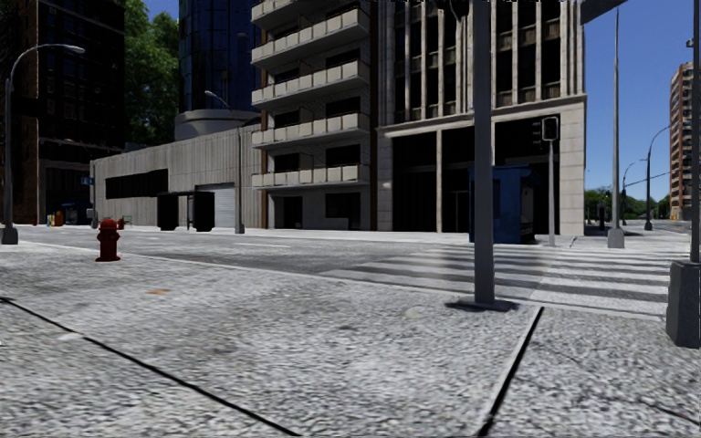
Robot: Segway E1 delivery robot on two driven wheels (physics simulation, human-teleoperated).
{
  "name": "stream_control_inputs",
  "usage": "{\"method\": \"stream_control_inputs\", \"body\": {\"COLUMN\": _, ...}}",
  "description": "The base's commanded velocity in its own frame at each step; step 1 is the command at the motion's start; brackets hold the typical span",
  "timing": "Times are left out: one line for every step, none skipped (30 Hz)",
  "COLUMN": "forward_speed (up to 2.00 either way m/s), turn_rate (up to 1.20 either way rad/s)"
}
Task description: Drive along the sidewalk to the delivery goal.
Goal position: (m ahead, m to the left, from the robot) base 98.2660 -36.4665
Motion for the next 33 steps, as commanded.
{"method": "stream_control_inputs", "body": {"forward_speed": 1.25, "turn_rate": 0.02}}
{"method": "stream_control_inputs", "body": {"forward_speed": 1.25, "turn_rate": 0.00}}
{"method": "stream_control_inputs", "body": {"forward_speed": 1.25, "turn_rate": 0.00}}
{"method": "stream_control_inputs", "body": {"forward_speed": 1.25, "turn_rate": 0.00}}
{"method": "stream_control_inputs", "body": {"forward_speed": 1.25, "turn_rate": 0.00}}
{"method": "stream_control_inputs", "body": {"forward_speed": 1.25, "turn_rate": 0.00}}
{"method": "stream_control_inputs", "body": {"forward_speed": 1.26, "turn_rate": 0.00}}
{"method": "stream_control_inputs", "body": {"forward_speed": 1.26, "turn_rate": 0.00}}
{"method": "stream_control_inputs", "body": {"forward_speed": 1.26, "turn_rate": 0.00}}
{"method": "stream_control_inputs", "body": {"forward_speed": 1.26, "turn_rate": 0.00}}
{"method": "stream_control_inputs", "body": {"forward_speed": 1.26, "turn_rate": 0.00}}
{"method": "stream_control_inputs", "body": {"forward_speed": 1.26, "turn_rate": 0.00}}
{"method": "stream_control_inputs", "body": {"forward_speed": 1.26, "turn_rate": 0.00}}
{"method": "stream_control_inputs", "body": {"forward_speed": 1.26, "turn_rate": 0.00}}
{"method": "stream_control_inputs", "body": {"forward_speed": 1.26, "turn_rate": 0.00}}
{"method": "stream_control_inputs", "body": {"forward_speed": 1.27, "turn_rate": 0.00}}
{"method": "stream_control_inputs", "body": {"forward_speed": 1.35, "turn_rate": 0.00}}
{"method": "stream_control_inputs", "body": {"forward_speed": 1.35, "turn_rate": 0.00}}
{"method": "stream_control_inputs", "body": {"forward_speed": 1.44, "turn_rate": 0.00}}
{"method": "stream_control_inputs", "body": {"forward_speed": 1.52, "turn_rate": 0.00}}
{"method": "stream_control_inputs", "body": {"forward_speed": 1.54, "turn_rate": 0.00}}
{"method": "stream_control_inputs", "body": {"forward_speed": 1.57, "turn_rate": 0.00}}
{"method": "stream_control_inputs", "body": {"forward_speed": 1.57, "turn_rate": 0.00}}
{"method": "stream_control_inputs", "body": {"forward_speed": 1.62, "turn_rate": 0.00}}
{"method": "stream_control_inputs", "body": {"forward_speed": 1.63, "turn_rate": 0.00}}
{"method": "stream_control_inputs", "body": {"forward_speed": 1.63, "turn_rate": 0.00}}
{"method": "stream_control_inputs", "body": {"forward_speed": 1.62, "turn_rate": 0.00}}
{"method": "stream_control_inputs", "body": {"forward_speed": 1.62, "turn_rate": 0.00}}
{"method": "stream_control_inputs", "body": {"forward_speed": 1.61, "turn_rate": 0.00}}
{"method": "stream_control_inputs", "body": {"forward_speed": 1.61, "turn_rate": 0.00}}
{"method": "stream_control_inputs", "body": {"forward_speed": 1.60, "turn_rate": 0.00}}
{"method": "stream_control_inputs", "body": {"forward_speed": 1.60, "turn_rate": 0.00}}
{"method": "stream_control_inputs", "body": {"forward_speed": 1.60, "turn_rate": 0.00}}
